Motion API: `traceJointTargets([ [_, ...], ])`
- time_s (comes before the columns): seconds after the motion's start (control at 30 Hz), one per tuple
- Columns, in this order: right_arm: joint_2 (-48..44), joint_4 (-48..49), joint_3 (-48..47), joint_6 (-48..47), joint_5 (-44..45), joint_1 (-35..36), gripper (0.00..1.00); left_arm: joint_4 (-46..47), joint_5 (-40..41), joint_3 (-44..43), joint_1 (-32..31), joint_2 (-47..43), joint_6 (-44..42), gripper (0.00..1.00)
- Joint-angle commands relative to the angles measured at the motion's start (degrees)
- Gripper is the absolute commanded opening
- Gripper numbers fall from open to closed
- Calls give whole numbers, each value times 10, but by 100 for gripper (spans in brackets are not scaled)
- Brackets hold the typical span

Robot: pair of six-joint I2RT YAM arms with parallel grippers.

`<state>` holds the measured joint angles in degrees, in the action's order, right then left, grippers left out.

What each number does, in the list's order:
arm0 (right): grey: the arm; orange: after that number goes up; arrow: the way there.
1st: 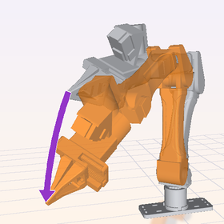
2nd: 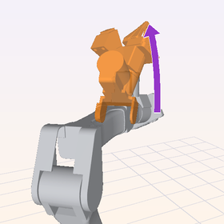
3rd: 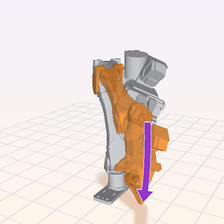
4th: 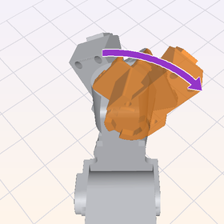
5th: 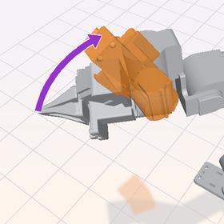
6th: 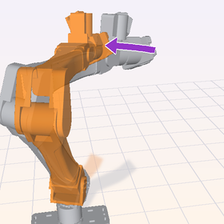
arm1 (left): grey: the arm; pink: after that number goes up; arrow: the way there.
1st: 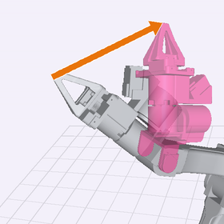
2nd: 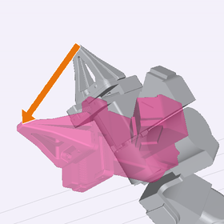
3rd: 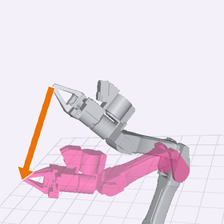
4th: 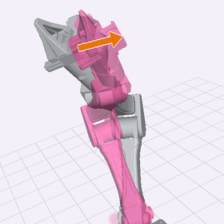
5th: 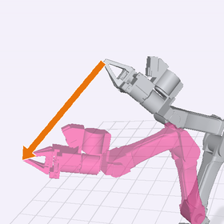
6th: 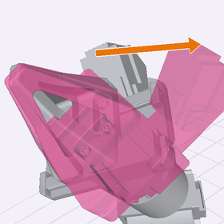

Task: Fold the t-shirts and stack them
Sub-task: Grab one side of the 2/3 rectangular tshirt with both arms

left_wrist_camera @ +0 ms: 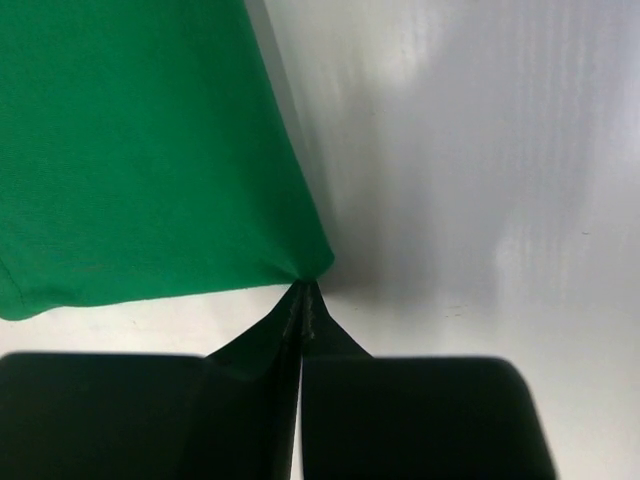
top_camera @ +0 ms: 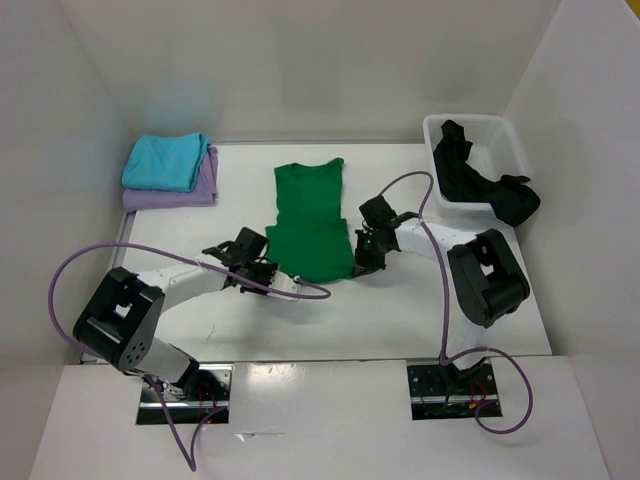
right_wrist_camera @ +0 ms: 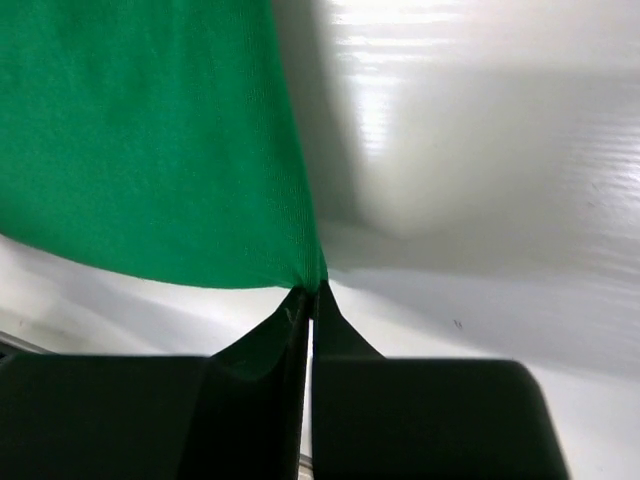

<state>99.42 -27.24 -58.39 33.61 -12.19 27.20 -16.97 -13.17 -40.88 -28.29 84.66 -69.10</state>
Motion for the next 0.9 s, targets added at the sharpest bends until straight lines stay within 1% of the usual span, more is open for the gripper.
traceJointTargets([
  [0.0, -30, -58, 6, -24, 30, -5, 0, -49, -11, -7, -2, -14, -17, 0],
  [0.07, -35, -63, 6, -24, 30, -5, 5, -56, -11, -7, -2, -20, -17, 0],
  [0.1, -35, -63, 6, -24, 23, -5, 9, -65, -11, -13, -2, -20, -17, 0],
  [0.13, -35, -63, 6, -24, 16, -5, 30, -65, -11, -13, -2, -20, -17, 1],
  [0.17, -35, -63, 6, -24, 11, -5, 40, -70, -11, -13, -7, -25, -17, 13],
  [0.2, -40, -69, 6, -24, 11, -5, 47, -81, -11, -18, -7, -25, -23, 55],
  [0.23, -41, -76, 6, -24, 11, -5, 54, -89, -11, -18, -7, -25, -24, 66],
  [0.27, -48, -76, 6, -24, 6, -5, 57, -94, -5, -18, -7, -25, -24, 70],
  [0.37, -77, -76, 6, -16, -2, -5, 59, -106, -5, -18, -7, -36, -16, 78],
  [0.43, -89, -69, 17, 4, -2, -5, 61, -100, -23, -24, -14, -50, 4, 84],
  [0.5, -84, -63, 24, 11, -7, -5, 61, -87, -28, -31, -41, -50, 25, 87],
  [0.63, -46, -36, 29, 16, -14, -5, 62, -43, -22, -31, -69, -28, 31, 87],
  [0.73, -34, -11, 29, 16, -20, -5, 62, -28, -17, -36, -69, -15, 25, 87],
  [0.87, -5, 7, 29, 22, -31, -5, 62, 0, -2, -17, -69, -3, 6, 87],
])
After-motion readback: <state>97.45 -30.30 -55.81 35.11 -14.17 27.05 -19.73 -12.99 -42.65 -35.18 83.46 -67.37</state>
